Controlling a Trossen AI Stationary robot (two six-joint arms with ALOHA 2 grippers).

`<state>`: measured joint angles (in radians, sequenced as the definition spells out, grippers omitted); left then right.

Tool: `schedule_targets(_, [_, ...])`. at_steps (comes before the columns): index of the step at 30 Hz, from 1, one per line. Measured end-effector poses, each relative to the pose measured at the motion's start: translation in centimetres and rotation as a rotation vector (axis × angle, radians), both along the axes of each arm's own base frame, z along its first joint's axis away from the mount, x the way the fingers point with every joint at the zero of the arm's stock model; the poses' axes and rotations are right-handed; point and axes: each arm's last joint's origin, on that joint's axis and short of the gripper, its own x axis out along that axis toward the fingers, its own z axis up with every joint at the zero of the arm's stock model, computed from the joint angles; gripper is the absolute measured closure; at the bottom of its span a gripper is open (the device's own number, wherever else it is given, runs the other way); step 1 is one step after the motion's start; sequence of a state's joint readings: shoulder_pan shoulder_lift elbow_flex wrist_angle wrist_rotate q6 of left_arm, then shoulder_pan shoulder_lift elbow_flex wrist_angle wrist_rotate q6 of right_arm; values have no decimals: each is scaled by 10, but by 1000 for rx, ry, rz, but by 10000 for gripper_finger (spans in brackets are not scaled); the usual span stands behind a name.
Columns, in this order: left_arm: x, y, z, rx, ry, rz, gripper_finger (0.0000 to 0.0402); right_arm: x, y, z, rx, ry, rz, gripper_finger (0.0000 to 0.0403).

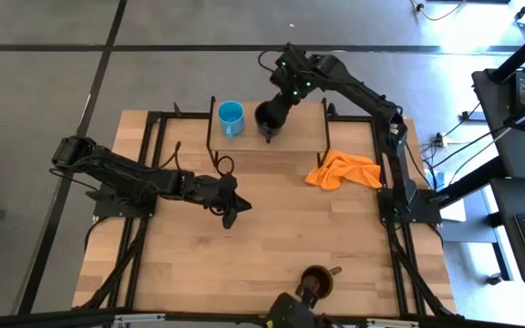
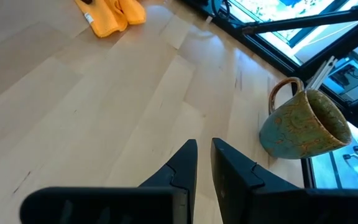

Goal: Stack small to large cups/mugs on shelf
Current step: Put the black mug on the shelf

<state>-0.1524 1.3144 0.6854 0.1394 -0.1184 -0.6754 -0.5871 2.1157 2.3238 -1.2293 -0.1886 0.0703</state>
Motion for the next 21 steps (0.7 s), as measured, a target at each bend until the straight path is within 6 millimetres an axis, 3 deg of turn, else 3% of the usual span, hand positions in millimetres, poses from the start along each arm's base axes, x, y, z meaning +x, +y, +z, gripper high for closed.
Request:
schedule_targets(14, [0,1,0,11,-3,20,360,0,-1,-2,51,-25,31,373])
schedule_targets(21, [0,1,0,10,-4,20,360,0,-1,-1,51,-28,30,317])
